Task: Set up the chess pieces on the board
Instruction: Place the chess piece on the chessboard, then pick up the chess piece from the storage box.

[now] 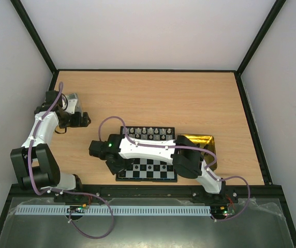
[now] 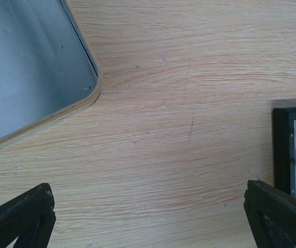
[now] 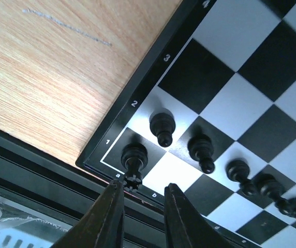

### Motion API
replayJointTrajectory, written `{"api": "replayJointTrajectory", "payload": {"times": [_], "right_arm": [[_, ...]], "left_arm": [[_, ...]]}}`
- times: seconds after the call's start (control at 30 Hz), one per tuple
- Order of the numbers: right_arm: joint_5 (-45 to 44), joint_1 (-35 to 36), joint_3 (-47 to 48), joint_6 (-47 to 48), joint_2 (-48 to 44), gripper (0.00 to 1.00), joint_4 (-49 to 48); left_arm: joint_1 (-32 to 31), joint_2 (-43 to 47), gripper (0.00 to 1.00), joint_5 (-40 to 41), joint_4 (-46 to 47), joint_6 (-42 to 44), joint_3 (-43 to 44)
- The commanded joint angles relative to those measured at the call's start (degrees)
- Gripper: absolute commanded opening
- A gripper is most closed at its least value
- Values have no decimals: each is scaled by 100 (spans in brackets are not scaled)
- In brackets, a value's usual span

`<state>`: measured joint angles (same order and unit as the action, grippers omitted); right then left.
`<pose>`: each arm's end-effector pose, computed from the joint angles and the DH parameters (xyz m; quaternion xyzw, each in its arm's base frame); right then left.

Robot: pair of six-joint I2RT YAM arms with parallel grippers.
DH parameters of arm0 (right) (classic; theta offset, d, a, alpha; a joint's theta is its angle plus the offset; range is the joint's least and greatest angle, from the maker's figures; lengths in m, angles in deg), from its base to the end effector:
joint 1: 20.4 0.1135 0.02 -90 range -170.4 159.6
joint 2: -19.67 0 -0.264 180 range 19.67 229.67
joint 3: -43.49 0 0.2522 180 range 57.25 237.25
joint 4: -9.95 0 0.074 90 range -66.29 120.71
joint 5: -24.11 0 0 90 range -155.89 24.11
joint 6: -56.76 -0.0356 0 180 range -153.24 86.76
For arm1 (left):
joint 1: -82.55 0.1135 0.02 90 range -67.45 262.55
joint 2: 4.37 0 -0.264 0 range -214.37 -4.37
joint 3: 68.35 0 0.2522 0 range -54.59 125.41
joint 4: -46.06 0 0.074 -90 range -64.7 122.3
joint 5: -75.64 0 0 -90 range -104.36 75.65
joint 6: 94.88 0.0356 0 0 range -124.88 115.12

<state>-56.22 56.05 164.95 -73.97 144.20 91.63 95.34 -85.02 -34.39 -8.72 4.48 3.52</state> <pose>0.0953 0.4209 0.2088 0.3090 -0.9462 -0.0828 0.0481 0.2701 0.0488 0.2393 0.0111 0.9594 -0.1229 0.2535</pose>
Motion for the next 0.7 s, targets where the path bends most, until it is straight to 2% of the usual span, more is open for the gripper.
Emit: {"api": "replayJointTrajectory", "payload": {"times": [0.0, 0.13, 0.37, 0.53, 0.67], "right_arm": [[-496, -173, 358, -10, -456, 21, 571], [-854, -862, -351, -142, -1432, 21, 573], [-1521, -2954, -2130, -42, -3009, 21, 423], [-1319, -4368, -3159, 102, -3567, 21, -89], [-952, -4847, -3892, 117, -3714, 21, -585]], "left_arm": [[17, 64, 99, -123, -53, -7, -22], [21, 24, 99, -173, -65, 19, -19], [-124, -92, 99, -234, -142, 30, 64], [-300, -109, 99, -196, -160, 21, 74], [-361, -173, 99, -202, -171, 42, 93]]}}
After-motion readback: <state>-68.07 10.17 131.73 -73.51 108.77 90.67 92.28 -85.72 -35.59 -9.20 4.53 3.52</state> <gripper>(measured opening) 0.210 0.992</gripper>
